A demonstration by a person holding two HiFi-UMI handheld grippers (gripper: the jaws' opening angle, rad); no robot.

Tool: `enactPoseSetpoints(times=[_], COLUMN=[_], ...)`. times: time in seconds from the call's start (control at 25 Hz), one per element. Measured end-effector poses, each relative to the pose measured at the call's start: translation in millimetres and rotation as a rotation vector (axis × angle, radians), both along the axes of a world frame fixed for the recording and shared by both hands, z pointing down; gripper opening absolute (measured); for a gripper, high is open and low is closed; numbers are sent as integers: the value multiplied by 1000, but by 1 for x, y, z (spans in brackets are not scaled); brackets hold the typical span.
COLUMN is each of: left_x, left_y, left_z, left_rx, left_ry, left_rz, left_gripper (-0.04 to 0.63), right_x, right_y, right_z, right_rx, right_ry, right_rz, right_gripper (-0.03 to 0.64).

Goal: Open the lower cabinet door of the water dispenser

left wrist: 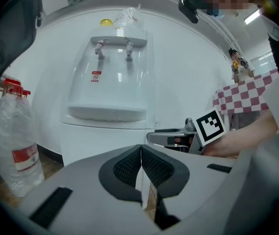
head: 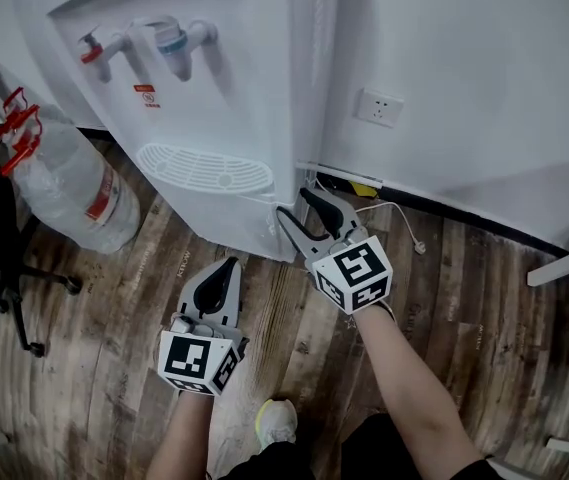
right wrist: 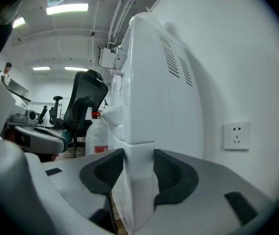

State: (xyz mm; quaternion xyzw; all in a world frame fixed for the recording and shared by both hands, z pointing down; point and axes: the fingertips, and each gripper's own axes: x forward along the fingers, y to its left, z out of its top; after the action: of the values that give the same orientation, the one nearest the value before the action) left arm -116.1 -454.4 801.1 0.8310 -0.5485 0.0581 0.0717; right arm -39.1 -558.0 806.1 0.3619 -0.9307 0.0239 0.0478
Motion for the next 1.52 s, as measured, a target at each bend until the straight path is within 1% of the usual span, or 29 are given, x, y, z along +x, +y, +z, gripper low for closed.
enactPoseSetpoints(times=[0.16,0.36,0.64,0.88,1.04,1.36,1.52], left_x=[-2,-2,6,11,9,0,-1], left_y=[6,11,15,23,27,35,38], left_z=[2,5,-5,-11,-17,-25,-25], left_rx=[-3,-6,8,7,17,26,22], left_ry=[-5,-3,-1,-1,-4,-10,-34], left_rz=[-10,-14,-11,-6,-23,-58,-62], left_gripper=[14,14,15,15,22,163,233], right_x=[0,-1,-4,-8,-15,-34,-46], right_y=[1,3,17,36,52,84,102], right_z=[0,0,0,0,1,5,9], right_rx=[-14,-45,-37,-38,-33,-35,-41], right_ry=[-5,-30,-44,-41,-32,-14,-11], right_rz=[34,35,44,13,-21,-96,-125], right_gripper=[193,189,190,189,184,183,183])
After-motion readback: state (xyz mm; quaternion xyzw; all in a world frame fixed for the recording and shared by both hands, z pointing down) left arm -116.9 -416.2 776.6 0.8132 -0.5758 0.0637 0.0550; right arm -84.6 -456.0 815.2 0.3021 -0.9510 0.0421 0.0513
